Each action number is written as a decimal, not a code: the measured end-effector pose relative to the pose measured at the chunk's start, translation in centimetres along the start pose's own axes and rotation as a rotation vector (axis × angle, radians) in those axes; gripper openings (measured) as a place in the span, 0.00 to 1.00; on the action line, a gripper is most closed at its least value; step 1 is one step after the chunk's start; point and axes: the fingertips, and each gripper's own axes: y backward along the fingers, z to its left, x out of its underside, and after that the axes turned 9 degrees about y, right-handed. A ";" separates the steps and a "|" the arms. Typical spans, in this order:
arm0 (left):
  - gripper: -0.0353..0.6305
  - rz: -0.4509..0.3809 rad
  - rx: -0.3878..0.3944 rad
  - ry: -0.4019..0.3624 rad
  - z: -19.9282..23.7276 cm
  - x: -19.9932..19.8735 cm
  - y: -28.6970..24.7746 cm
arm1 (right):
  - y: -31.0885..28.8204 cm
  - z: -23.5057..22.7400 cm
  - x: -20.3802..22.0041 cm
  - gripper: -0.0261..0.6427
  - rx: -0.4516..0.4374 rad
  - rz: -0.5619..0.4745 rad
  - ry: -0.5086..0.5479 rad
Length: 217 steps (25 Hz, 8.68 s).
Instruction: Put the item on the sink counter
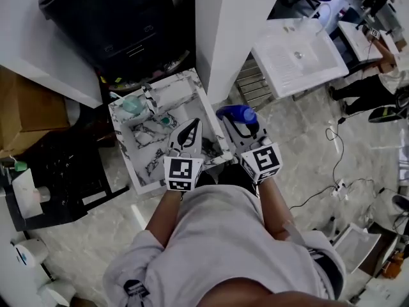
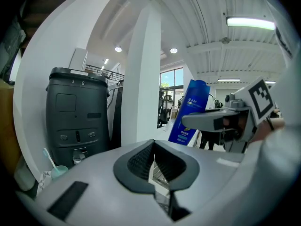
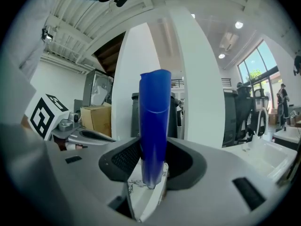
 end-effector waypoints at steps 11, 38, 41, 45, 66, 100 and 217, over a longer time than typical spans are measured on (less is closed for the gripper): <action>0.07 -0.026 -0.159 0.064 4.9 0.5 0.3 | -5.4 0.4 0.5 0.28 -0.146 0.009 0.037; 0.07 0.060 -0.605 0.288 13.4 6.2 0.3 | -19.3 4.0 8.2 0.28 -0.695 0.161 0.306; 0.07 0.066 -0.651 0.324 13.9 7.3 0.3 | -20.2 4.8 9.1 0.28 -0.762 0.167 0.322; 0.07 0.066 -0.697 0.362 14.2 8.3 0.2 | -21.0 5.7 10.5 0.28 -0.833 0.183 0.354; 0.07 0.008 -0.961 0.507 13.8 11.1 2.3 | -23.9 10.0 14.3 0.28 -1.101 0.170 0.496; 0.07 0.014 -1.066 0.567 13.7 11.2 2.5 | -29.2 11.8 18.8 0.28 -1.185 0.234 0.569; 0.07 -0.129 -0.577 0.249 -4.2 5.0 4.6 | 2.6 2.5 4.2 0.05 -0.555 -0.005 0.124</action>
